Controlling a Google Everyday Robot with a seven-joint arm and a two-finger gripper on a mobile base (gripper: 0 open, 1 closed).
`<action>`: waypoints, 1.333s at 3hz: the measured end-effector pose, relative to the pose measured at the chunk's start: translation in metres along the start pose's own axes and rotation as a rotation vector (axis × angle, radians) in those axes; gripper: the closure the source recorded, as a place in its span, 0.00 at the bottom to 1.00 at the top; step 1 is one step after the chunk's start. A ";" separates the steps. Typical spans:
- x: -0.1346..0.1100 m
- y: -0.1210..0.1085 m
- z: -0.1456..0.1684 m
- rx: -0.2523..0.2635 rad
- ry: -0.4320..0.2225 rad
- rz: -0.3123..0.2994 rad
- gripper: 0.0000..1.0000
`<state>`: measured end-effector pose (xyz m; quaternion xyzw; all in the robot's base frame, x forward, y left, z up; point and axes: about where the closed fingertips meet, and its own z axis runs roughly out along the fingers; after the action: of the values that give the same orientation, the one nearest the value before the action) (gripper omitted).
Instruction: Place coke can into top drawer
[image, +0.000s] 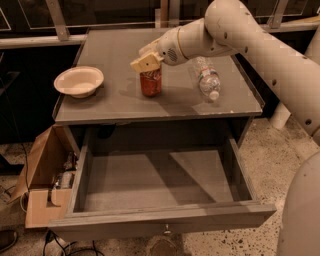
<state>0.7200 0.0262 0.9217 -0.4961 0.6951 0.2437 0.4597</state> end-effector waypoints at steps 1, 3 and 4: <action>-0.005 0.002 -0.004 -0.005 -0.008 0.010 1.00; -0.051 0.032 -0.096 0.036 -0.077 0.040 1.00; -0.051 0.033 -0.100 0.041 -0.076 0.040 1.00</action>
Offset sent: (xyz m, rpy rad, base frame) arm -0.0186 -0.0292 0.0639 0.0635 -0.0119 -0.0405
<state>0.6547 -0.0168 1.0084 -0.4629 0.6917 0.2574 0.4910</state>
